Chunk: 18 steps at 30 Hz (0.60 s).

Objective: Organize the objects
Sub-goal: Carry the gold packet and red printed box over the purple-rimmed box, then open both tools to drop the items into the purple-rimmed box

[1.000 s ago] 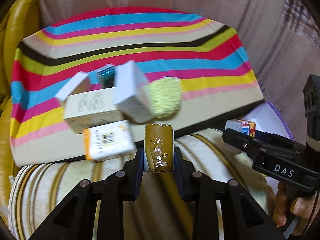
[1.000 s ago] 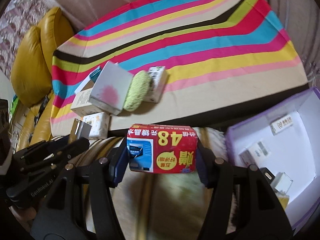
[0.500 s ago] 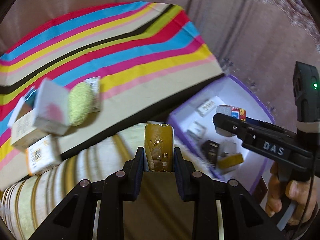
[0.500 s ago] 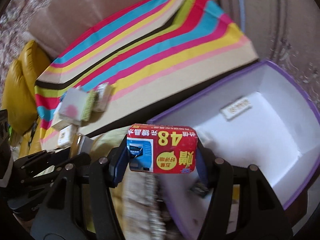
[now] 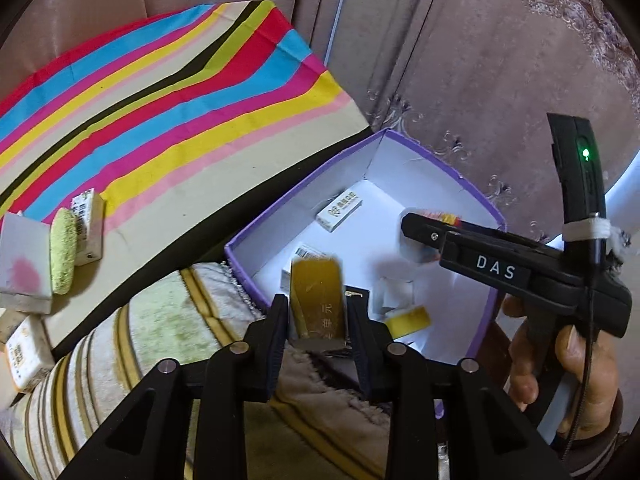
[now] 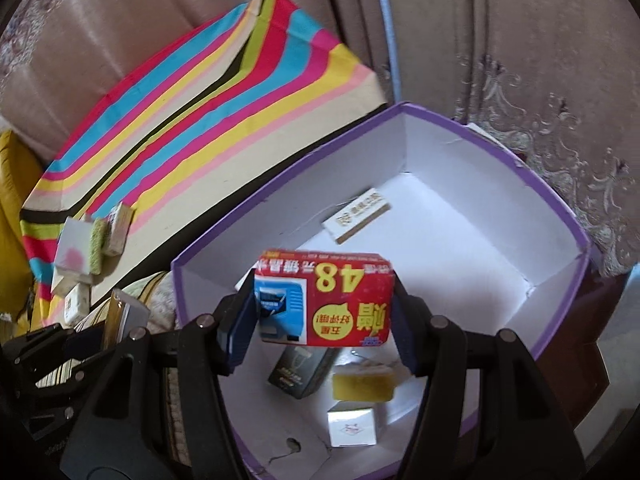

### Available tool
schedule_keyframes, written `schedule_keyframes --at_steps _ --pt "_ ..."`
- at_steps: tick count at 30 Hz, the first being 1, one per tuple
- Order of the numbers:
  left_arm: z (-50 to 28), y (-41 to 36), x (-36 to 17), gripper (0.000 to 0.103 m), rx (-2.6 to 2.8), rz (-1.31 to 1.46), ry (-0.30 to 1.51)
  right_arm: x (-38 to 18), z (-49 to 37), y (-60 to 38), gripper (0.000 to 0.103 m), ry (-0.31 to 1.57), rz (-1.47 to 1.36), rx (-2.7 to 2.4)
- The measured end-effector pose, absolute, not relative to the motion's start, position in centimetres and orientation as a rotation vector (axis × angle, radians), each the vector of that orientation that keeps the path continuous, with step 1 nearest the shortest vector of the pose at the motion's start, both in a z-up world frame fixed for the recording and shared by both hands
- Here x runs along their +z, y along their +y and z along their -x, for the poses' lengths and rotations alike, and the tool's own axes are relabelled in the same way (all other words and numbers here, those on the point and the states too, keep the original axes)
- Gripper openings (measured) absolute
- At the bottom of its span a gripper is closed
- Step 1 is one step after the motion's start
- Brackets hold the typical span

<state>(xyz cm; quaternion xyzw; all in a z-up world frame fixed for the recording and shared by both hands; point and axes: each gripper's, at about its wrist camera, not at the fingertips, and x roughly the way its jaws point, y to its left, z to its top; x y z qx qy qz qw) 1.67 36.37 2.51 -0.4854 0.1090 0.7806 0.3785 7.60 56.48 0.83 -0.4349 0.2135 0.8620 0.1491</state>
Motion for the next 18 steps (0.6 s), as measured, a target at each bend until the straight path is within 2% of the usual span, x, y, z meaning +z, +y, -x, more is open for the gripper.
schedule_keyframes --at_steps 2,5,11,18 --pt "-1.7 36.2 2.6 0.052 1.990 1.235 0.255 0.9 -7.7 56.7 0.064 0.611 1.242 2.471" --pt "-1.7 35.7 2.9 0.068 2.004 1.215 0.229 0.9 -7.8 56.9 0.070 0.618 1.234 2.471" --pt "-1.8 34.2 4.3 0.081 2.070 1.160 0.213 1.7 -7.8 56.4 0.081 0.612 1.214 2.508" --pt "-0.8 30.9 4.9 0.083 2.179 1.164 0.126 2.2 -7.2 54.4 0.084 0.591 1.241 2.559"
